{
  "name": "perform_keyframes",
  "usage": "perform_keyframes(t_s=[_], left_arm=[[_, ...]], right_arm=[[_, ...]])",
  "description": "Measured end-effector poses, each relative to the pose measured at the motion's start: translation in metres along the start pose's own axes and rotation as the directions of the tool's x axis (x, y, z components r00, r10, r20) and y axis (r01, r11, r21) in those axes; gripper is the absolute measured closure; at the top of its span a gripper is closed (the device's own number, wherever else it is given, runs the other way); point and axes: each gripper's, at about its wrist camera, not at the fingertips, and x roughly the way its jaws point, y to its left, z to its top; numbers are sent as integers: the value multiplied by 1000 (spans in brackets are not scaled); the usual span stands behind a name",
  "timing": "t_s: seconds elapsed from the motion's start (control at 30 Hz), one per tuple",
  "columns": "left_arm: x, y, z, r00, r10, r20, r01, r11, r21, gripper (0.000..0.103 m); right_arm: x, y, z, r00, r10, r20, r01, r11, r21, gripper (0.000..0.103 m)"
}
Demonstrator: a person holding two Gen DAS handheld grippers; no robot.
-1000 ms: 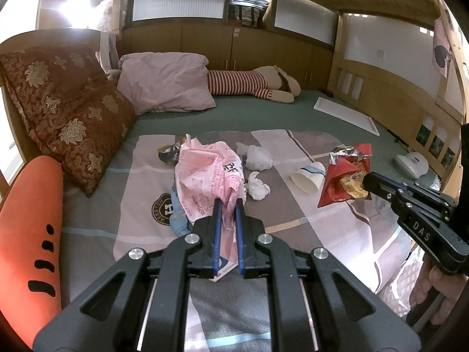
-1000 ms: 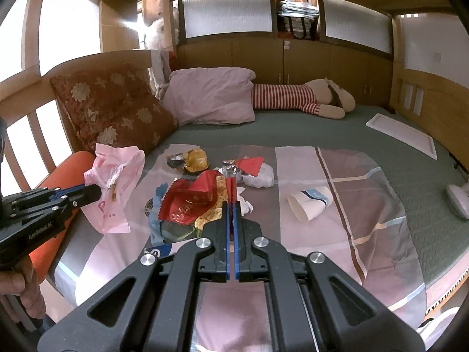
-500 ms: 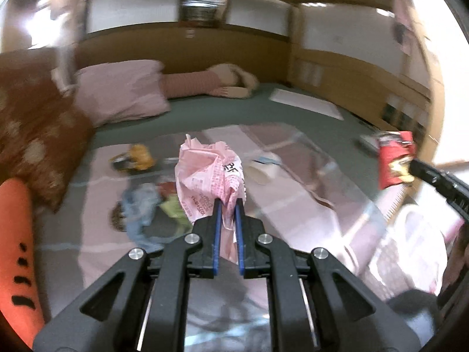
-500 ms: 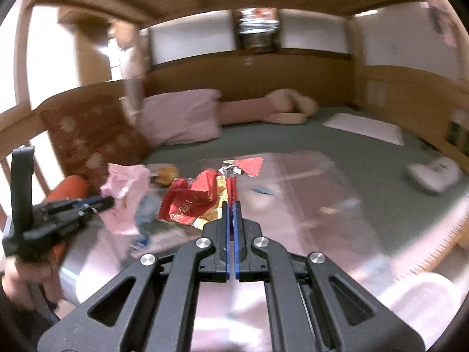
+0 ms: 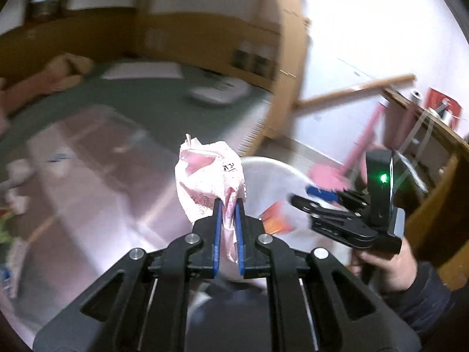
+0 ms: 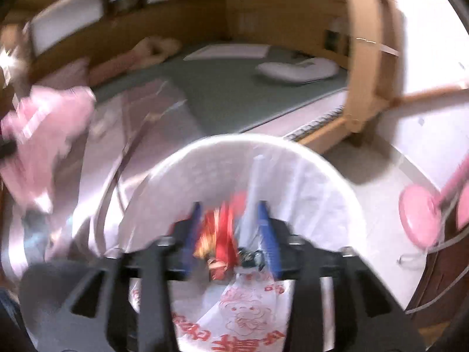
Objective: Collect trash
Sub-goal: 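Carry both bags to the white wastebasket and release them from both tools, then move both tools back over the remaining trash on the bed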
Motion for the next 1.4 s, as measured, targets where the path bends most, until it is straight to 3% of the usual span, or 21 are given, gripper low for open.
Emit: perform_keyframes(t_s=[0.07, 0.1, 0.13, 0.2, 0.33, 0.43, 0.5, 0.6, 0.77, 0.83, 0.87, 0.97, 1.1, 1.2, 1.3, 1.4], left_arm=[[27, -26, 9, 999, -23, -34, 24, 999, 27, 90], [36, -30, 12, 999, -18, -42, 19, 999, 27, 77], [45, -34, 14, 999, -15, -51, 16, 1000, 19, 47], [57, -32, 20, 999, 4, -38, -5, 1000, -23, 11], [45, -5, 19, 996, 86, -2, -86, 994, -67, 11], [3, 39, 16, 977, 209, 41, -205, 975, -87, 7], [-34, 72, 8, 942, 324, 88, -314, 943, -113, 6], [-87, 119, -9, 872, 478, 109, -455, 872, -184, 4], [-158, 192, -44, 750, 658, 73, -600, 722, -344, 4], [-181, 219, -62, 711, 701, 46, -625, 660, -417, 4], [-187, 227, -68, 700, 713, 40, -630, 644, -434, 4], [-199, 248, -93, 664, 748, 5, -659, 587, -470, 4], [-195, 271, -111, 666, 742, -79, -674, 552, -491, 4], [-198, 272, -120, 674, 735, -77, -666, 559, -494, 3], [-195, 273, -121, 682, 728, -70, -658, 569, -493, 3], [-191, 269, -120, 688, 721, -76, -659, 578, -481, 3]], right_arm=[[-22, -9, 10, 994, -31, 103, 26, 998, 52, 29], [-33, -14, 15, 988, -38, 150, 27, 997, 78, 28], [-43, -18, 21, 982, -35, 187, 16, 995, 100, 27], [-54, -19, 29, 976, -24, 216, -1, 993, 118, 26], [-54, 3, 37, 975, 29, 221, -45, 997, 68, 24], [-50, 32, 40, 973, 91, 212, -92, 996, -5, 24], [-41, 65, 44, 968, 150, 200, -139, 988, -65, 23], [-31, 120, 51, 955, 244, 167, -222, 965, -142, 23], [-14, 248, 59, 890, 448, 82, -405, 862, -306, 22], [-7, 292, 62, 862, 507, 30, -467, 815, -342, 22], [-4, 310, 62, 851, 525, 8, -488, 796, -358, 22], [10, 362, 54, 839, 543, -31, -505, 758, -413, 22], [32, 378, 28, 872, 489, -28, -444, 765, -467, 22], [42, 375, 24, 859, 501, -104, -493, 757, -428, 22], [37, 375, 21, 867, 494, -60, -466, 764, -446, 22], [44, 373, 21, 864, 496, -81, -483, 773, -411, 22]])
